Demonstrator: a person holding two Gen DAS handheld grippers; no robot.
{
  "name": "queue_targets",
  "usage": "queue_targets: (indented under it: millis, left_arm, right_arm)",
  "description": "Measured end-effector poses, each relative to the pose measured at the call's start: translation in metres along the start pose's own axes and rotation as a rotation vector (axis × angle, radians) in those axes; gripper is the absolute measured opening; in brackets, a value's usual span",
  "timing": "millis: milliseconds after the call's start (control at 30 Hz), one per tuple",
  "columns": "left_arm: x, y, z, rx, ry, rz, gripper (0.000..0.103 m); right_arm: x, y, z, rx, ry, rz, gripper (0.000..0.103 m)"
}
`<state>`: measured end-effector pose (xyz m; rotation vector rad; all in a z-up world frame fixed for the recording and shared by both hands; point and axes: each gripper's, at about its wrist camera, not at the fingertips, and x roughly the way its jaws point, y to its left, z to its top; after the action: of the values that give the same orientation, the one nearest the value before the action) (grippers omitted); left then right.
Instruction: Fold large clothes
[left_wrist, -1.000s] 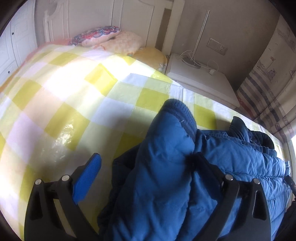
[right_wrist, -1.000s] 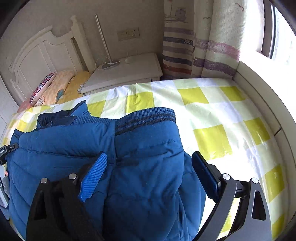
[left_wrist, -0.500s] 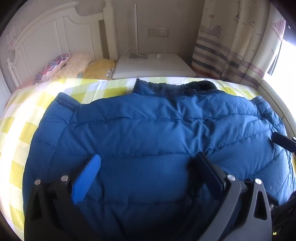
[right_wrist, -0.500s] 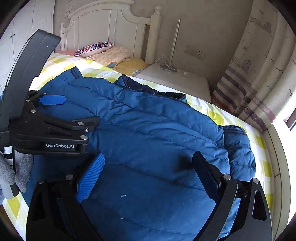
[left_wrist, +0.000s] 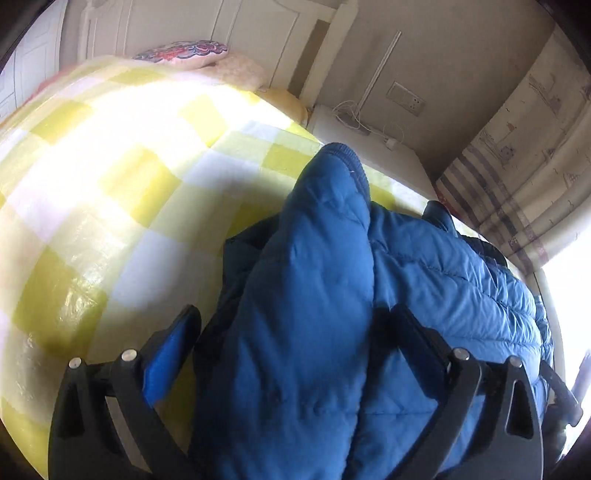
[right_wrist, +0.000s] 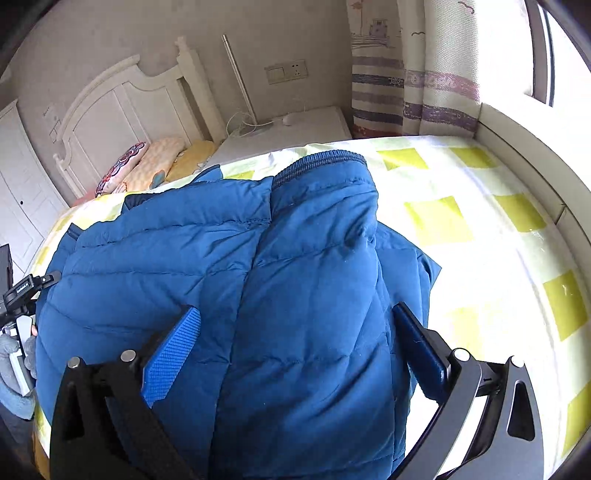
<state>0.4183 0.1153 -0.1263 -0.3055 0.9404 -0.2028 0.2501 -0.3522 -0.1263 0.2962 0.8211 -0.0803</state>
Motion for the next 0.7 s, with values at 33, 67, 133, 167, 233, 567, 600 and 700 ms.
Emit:
queue_targets:
  millis: [33, 67, 133, 167, 233, 567, 600, 700]
  left_arm:
    - [0.0, 0.0, 0.0, 0.003, -0.006, -0.002, 0.101]
    - [0.0, -0.001, 0.0, 0.006, -0.015, 0.001, 0.101]
    - [-0.001, 0.0, -0.001, -0.002, -0.029, -0.011, 0.101]
    - [-0.001, 0.003, -0.001, -0.015, -0.028, -0.023, 0.101]
    - [0.001, 0.008, -0.001, -0.044, -0.02, -0.05, 0.101]
    - [-0.027, -0.017, -0.004, 0.01, -0.055, 0.119, 0.101]
    - [-0.037, -0.028, -0.007, 0.044, -0.08, 0.118, 0.101]
    - [-0.059, -0.072, -0.026, 0.15, -0.104, 0.063, 0.101]
  right_arm:
    - [0.001, 0.0, 0.0, 0.0, 0.005, 0.002, 0.098]
    - [0.002, 0.0, 0.001, 0.001, 0.007, 0.006, 0.098]
    - [0.002, -0.001, 0.0, 0.012, 0.003, 0.021, 0.098]
    - [0.002, -0.001, 0.001, 0.016, -0.001, 0.027, 0.098]
    - [0.001, -0.004, 0.0, 0.031, -0.009, 0.04, 0.098]
    - [-0.045, 0.042, -0.001, -0.058, -0.091, -0.089, 0.098]
    - [-0.055, 0.059, -0.004, -0.09, -0.118, -0.056, 0.098]
    - [-0.068, 0.12, -0.017, -0.244, -0.149, -0.028, 0.098]
